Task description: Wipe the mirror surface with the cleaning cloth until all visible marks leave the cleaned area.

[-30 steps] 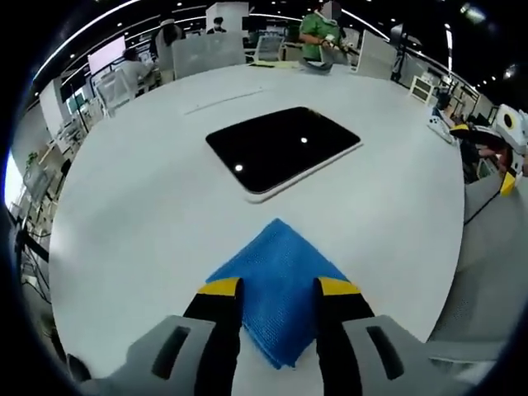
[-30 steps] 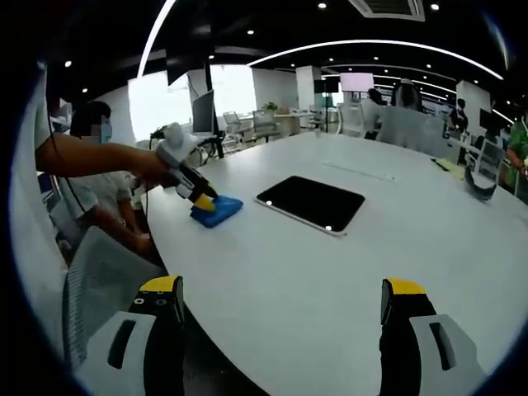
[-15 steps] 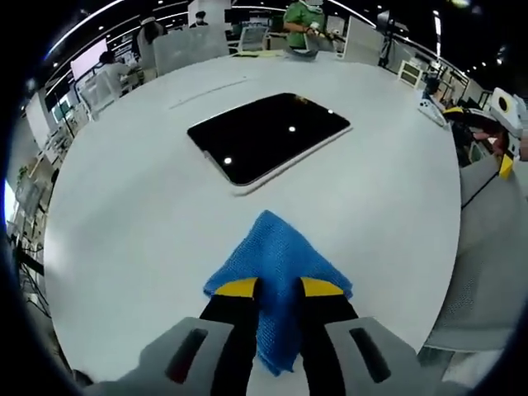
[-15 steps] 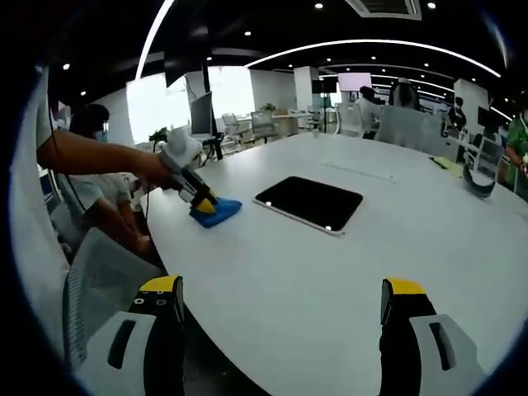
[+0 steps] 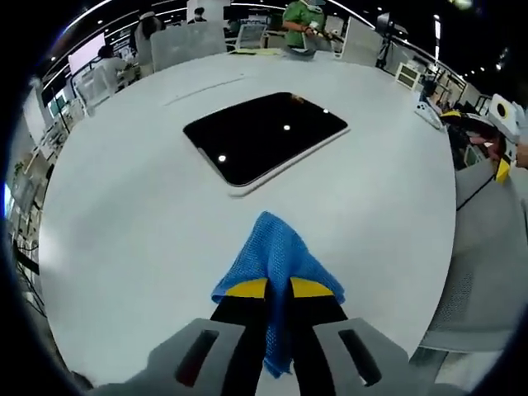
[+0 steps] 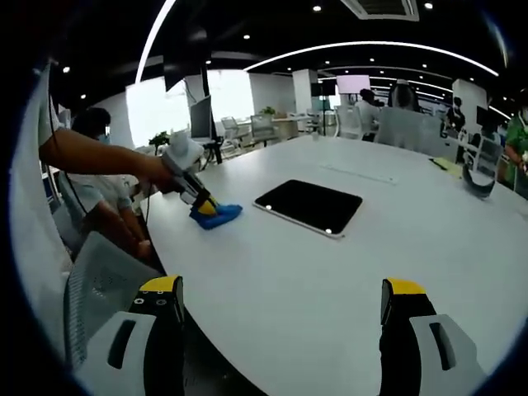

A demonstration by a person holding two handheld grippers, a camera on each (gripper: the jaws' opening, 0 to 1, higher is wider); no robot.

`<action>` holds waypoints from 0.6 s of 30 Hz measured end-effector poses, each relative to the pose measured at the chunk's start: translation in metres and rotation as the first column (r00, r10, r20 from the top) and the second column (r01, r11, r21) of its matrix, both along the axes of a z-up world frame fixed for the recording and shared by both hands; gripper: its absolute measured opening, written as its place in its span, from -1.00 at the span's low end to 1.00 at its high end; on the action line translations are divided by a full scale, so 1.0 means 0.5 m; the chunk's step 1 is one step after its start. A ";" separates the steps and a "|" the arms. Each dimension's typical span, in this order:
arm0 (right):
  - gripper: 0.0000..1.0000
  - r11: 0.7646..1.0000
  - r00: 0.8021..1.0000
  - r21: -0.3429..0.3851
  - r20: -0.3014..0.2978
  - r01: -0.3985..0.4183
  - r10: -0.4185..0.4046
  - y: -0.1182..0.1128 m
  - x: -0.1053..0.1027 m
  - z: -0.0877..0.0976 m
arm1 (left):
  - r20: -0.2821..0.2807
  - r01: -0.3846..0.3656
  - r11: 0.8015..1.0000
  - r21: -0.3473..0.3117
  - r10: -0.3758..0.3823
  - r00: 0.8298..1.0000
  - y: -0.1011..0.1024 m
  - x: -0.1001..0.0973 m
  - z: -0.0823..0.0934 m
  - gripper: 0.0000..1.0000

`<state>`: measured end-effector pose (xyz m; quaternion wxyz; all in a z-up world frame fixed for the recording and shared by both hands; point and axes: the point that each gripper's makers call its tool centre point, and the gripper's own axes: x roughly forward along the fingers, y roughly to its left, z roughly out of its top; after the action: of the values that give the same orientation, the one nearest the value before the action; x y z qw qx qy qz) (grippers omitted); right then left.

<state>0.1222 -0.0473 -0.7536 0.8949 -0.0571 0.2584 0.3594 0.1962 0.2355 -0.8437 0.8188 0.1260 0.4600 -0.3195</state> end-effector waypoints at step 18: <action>0.99 1.000 1.000 0.022 0.002 0.000 0.000 0.006 -0.009 -0.003 | 0.042 -0.025 0.999 -0.023 0.026 0.999 0.009 0.039 0.052 -0.89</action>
<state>0.1175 -0.0442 -0.7551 0.8956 -0.0475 0.2537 0.3623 0.2158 0.2402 -0.8176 0.8338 0.1177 0.4403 -0.3114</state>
